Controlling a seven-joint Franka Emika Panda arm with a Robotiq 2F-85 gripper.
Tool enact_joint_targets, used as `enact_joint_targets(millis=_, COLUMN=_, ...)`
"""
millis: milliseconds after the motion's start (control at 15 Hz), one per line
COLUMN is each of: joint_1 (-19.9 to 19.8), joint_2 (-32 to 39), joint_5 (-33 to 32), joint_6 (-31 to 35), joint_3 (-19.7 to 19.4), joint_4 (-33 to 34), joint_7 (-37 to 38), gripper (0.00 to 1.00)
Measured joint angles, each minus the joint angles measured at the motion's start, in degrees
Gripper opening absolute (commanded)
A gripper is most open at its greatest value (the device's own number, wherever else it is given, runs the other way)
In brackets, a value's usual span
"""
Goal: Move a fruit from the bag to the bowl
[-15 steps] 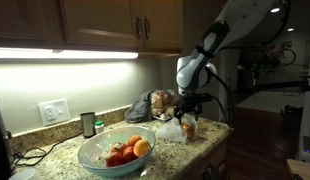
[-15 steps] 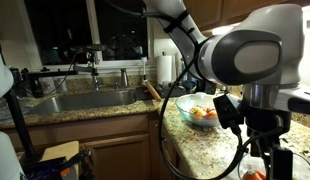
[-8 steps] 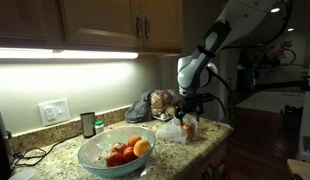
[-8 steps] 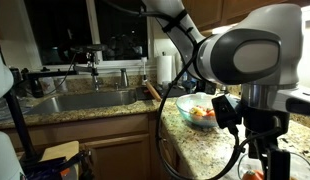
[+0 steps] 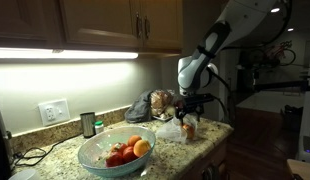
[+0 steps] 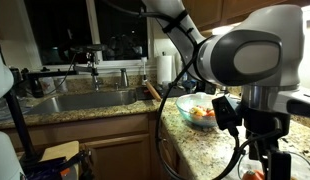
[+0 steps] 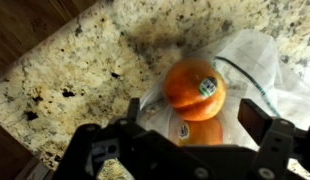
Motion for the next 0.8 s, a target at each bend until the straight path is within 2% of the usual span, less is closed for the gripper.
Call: enact_joint_targets(millis=800, joint_1=0.0, joint_2=4.1, joint_5=0.3, joint_6=4.7, joint_3=0.0, joint_4=0.4, joint_7=0.0, gripper=1.00)
